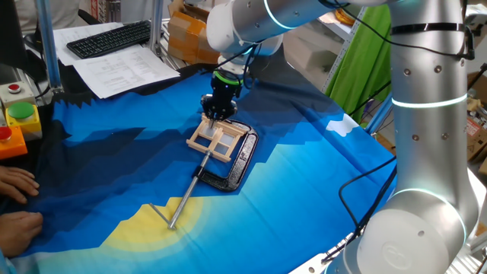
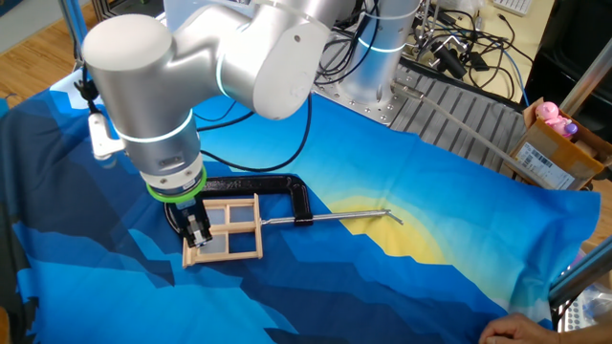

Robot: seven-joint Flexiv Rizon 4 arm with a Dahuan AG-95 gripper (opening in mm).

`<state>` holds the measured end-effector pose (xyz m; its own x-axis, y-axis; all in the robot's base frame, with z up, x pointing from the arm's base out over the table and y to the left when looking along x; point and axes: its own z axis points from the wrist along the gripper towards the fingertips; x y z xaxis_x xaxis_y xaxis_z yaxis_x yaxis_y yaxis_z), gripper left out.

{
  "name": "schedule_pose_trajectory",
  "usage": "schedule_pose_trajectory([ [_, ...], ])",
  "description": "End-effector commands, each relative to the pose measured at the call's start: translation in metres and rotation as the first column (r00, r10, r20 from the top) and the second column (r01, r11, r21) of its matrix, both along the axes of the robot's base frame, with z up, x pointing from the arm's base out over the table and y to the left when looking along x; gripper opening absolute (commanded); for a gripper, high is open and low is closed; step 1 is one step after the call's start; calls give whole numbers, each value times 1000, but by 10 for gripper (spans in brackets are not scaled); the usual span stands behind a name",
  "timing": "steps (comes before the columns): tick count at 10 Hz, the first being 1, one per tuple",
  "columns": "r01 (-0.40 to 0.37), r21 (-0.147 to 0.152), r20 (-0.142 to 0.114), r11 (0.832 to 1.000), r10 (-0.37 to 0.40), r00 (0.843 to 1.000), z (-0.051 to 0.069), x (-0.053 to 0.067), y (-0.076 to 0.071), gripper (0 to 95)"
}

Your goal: Open a sliding window

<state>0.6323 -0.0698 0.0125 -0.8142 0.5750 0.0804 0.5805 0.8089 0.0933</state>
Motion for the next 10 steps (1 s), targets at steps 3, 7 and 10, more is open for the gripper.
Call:
schedule_pose_trajectory([
  [3,39,36,-92,999,-36,995,7,-3,1,0],
  [7,103,42,-127,994,-97,987,20,-21,31,0],
  [10,62,83,-188,995,-45,981,35,-29,37,0],
])
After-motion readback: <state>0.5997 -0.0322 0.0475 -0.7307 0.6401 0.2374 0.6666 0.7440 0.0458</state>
